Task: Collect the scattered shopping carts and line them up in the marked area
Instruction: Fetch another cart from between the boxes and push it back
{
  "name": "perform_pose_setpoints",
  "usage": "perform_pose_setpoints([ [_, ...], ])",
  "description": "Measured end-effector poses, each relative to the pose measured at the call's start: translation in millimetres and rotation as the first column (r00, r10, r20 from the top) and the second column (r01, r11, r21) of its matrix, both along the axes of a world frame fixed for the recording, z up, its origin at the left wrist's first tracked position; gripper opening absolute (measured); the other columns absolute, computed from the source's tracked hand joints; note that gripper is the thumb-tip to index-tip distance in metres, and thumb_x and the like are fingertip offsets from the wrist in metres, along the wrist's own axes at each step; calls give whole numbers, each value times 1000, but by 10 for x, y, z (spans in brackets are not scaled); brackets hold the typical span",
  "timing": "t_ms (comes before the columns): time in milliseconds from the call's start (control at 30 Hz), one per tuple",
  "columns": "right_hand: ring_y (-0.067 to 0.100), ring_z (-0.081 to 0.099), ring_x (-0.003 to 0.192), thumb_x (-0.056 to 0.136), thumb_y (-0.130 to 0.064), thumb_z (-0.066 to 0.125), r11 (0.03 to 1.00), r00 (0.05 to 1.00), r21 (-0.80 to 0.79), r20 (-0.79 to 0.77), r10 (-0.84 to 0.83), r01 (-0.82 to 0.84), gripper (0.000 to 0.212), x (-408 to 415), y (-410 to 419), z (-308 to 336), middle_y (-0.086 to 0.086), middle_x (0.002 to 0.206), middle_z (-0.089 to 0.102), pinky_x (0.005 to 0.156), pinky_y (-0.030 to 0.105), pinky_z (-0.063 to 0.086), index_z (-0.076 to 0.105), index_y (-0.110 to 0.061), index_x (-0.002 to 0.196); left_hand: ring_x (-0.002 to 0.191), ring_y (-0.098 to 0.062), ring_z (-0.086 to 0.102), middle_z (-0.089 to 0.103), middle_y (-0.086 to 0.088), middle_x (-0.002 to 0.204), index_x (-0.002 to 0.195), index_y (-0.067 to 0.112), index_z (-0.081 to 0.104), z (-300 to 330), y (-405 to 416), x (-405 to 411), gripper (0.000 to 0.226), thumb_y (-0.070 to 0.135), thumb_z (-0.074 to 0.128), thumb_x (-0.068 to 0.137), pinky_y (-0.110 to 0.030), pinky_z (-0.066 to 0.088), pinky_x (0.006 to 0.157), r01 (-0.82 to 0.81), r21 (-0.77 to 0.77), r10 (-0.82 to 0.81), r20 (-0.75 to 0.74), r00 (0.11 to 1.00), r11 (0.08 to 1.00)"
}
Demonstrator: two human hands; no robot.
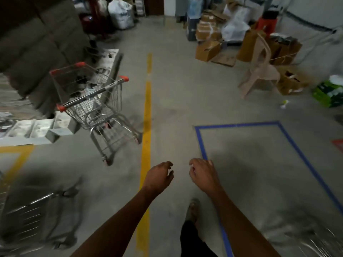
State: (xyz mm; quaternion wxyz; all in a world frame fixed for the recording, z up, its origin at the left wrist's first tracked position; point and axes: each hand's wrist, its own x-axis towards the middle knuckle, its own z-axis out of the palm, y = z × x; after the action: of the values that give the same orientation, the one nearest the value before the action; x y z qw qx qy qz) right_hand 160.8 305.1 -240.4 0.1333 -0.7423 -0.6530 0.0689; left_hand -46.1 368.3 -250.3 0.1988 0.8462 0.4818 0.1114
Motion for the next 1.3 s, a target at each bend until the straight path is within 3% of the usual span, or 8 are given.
perform_pose_setpoints([
  [267,16,61,105,97,-27,48,969,967,-3,65,246,-247,22,-26,2041,16,-8,108,68,98,35,39,63,-26,113,108,-21,68,68,4,125,131,22,58,87,1516,-115,34,35,56,100,-34,55,86,-257,0,257,-24,966,966],
  [700,19,58,115,97,-29,45,792,778,9,194,598,-611,27,-808,5128,535,-4,118,63,101,35,36,60,-25,119,109,-21,68,68,3,123,128,22,57,416,3557,-823,34,39,58,98,-34,53,84,-671,54,671,10,741,740],
  [867,21,58,116,95,-26,52,732,722,21,182,667,-681,30,-1450,5976,568,-1,123,61,100,37,39,59,-22,125,108,-27,66,65,-4,125,129,18,55,469,4340,-1376,36,36,59,98,-40,56,88,-710,93,715,-43,698,699],
  [1000,24,53,129,93,-20,57,706,694,-50,153,704,-706,45,-1933,6526,562,5,139,54,107,37,40,51,-17,137,118,-31,62,57,-9,137,141,14,47,484,4834,-1873,53,33,64,95,-46,54,94,-707,107,714,-134,687,699],
  [1167,28,48,136,92,-18,62,622,624,-255,85,777,-740,55,-2493,7096,419,7,144,53,120,44,29,47,-16,145,136,-25,49,44,-7,152,155,14,34,392,5342,-2355,74,32,69,92,-42,44,113,-688,95,684,-270,678,720],
  [1300,32,52,133,101,-37,56,571,569,-351,121,813,-742,42,-2682,7362,227,11,140,59,113,44,35,52,-14,137,125,-24,55,59,-4,133,137,19,49,254,5628,-2545,47,33,64,95,-40,40,112,-669,23,608,-441,660,743],
])
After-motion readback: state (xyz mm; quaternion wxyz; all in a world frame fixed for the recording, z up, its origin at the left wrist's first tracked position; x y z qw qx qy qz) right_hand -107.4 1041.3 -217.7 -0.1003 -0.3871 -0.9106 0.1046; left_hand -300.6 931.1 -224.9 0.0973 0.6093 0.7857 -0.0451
